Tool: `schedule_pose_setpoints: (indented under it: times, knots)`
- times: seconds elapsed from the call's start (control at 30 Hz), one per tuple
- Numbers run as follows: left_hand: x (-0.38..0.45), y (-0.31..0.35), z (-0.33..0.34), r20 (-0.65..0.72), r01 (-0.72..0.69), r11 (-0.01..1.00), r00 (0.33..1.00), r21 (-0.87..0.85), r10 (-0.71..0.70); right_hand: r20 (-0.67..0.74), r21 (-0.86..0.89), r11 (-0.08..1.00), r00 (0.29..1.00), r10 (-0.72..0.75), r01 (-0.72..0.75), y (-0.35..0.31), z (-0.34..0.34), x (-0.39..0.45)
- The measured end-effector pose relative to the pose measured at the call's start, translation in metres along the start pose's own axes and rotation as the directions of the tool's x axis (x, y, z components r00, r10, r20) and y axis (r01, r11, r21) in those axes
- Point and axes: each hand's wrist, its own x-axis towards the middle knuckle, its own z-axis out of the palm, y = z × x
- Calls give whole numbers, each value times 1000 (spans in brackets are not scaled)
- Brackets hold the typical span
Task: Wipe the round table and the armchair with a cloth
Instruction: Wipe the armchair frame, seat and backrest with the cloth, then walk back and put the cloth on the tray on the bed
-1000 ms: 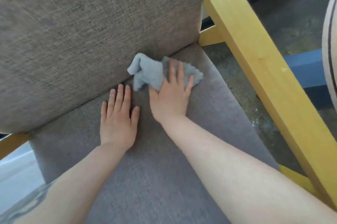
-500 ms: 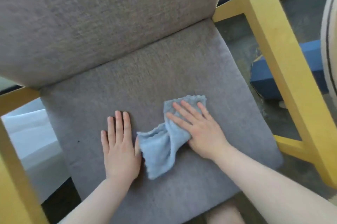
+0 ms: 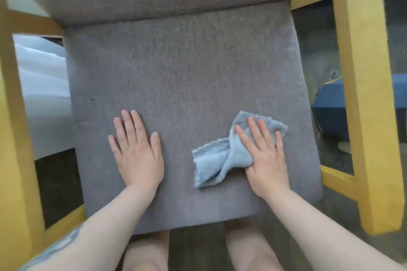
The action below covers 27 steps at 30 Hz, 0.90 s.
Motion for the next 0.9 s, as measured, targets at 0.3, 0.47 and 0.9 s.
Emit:
schedule_pose_setpoints:
  times: [0.3, 0.47, 0.9]
  knots:
    - [-80, 18, 21, 6, 43, 998, 999, -39, -42, -41, -88, 996, 999, -24, 20, 22, 13, -54]
    - [-100, 14, 21, 38, 24, 999, 999, -23, -24, -73, 23, 985, 983, 170, -169, -36, 23, -88]
    - [-134, -50, -110, 505, -132, 983, 845, -125, 178, 440, 33, 999, 898, 6, -23, -106, -80, -79]
